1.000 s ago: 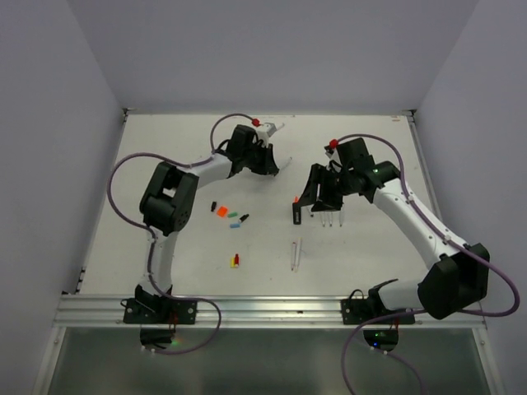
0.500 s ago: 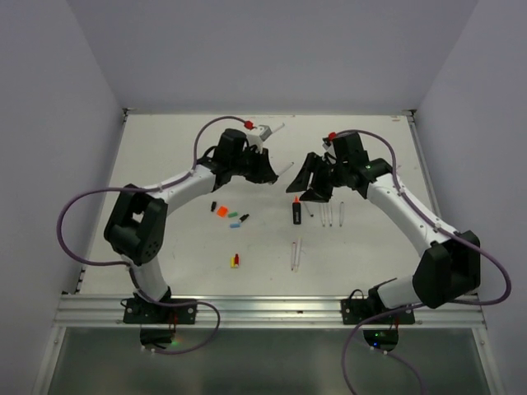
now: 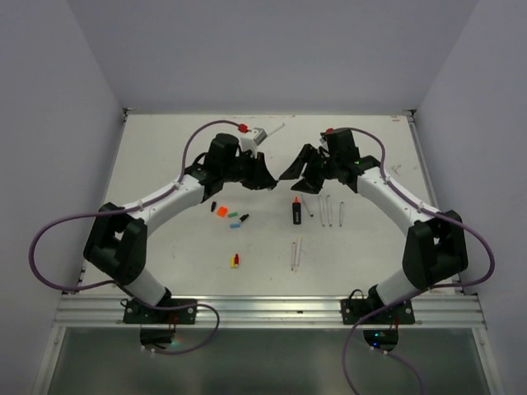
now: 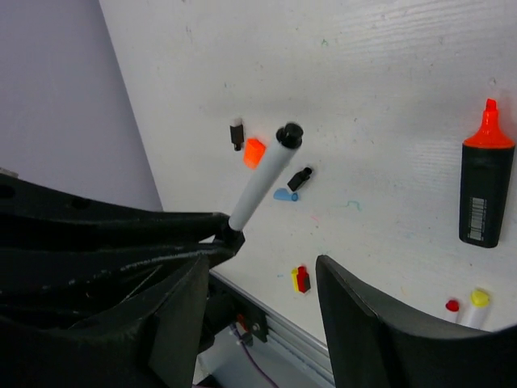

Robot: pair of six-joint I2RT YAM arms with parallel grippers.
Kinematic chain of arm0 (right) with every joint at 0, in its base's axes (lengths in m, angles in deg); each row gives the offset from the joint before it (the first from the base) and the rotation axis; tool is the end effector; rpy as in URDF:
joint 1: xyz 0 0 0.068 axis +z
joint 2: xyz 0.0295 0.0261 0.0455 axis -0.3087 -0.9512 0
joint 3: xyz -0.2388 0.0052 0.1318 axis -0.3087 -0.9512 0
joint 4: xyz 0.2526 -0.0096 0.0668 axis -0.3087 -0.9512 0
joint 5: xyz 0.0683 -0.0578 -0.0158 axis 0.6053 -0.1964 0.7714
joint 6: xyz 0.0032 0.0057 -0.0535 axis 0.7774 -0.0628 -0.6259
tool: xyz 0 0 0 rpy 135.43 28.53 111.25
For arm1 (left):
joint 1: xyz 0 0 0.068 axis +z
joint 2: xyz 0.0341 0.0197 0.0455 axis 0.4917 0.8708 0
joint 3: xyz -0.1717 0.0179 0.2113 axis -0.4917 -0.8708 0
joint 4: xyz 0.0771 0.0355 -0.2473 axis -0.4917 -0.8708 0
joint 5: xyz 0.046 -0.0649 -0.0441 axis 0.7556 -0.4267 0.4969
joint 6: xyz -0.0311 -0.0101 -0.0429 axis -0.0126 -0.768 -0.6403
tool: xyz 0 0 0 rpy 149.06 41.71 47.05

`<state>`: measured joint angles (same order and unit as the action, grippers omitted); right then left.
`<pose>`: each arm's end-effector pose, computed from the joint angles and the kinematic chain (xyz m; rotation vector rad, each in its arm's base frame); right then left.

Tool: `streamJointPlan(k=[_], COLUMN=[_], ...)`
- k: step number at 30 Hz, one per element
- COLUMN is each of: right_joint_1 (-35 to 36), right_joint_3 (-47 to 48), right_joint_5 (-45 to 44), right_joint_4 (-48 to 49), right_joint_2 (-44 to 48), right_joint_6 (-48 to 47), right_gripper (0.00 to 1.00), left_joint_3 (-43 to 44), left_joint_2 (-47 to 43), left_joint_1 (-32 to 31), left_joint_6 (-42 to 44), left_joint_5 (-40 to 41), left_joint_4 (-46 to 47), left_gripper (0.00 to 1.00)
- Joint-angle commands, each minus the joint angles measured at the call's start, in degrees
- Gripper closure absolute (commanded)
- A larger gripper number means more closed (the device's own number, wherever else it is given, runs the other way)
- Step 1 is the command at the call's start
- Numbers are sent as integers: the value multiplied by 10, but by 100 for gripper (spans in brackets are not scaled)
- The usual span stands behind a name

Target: Open the pen caps

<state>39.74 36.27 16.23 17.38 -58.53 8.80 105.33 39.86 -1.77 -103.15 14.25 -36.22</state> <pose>0.3089 0.1406 0.2731 0.4324 2.5214 1.1264 0.3076 -0.2062 0.2655 0.4628 2.1843 -1.0683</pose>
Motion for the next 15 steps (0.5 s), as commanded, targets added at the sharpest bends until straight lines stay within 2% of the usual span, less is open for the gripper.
streamJointPlan(k=[1,8,15], right_joint_1=[-3,-4,0], right_joint_3=[17,0,-27], right_joint_5=[2,5,14], right_joint_4=[48,78,116], right_joint_2=[-7,-21,-19], right_joint_6=[20,41,57], right_gripper=[41,42,49], left_joint_3=[-19,-46,-58], left_joint_2=[-41,-85,-104], left_joint_1=[-7,-15,-27], left_joint_6=[-13,-21,-38], left_joint_5=[-12,-8,-4], left_joint_4=[5,-4,-3], left_gripper=[100,100,100])
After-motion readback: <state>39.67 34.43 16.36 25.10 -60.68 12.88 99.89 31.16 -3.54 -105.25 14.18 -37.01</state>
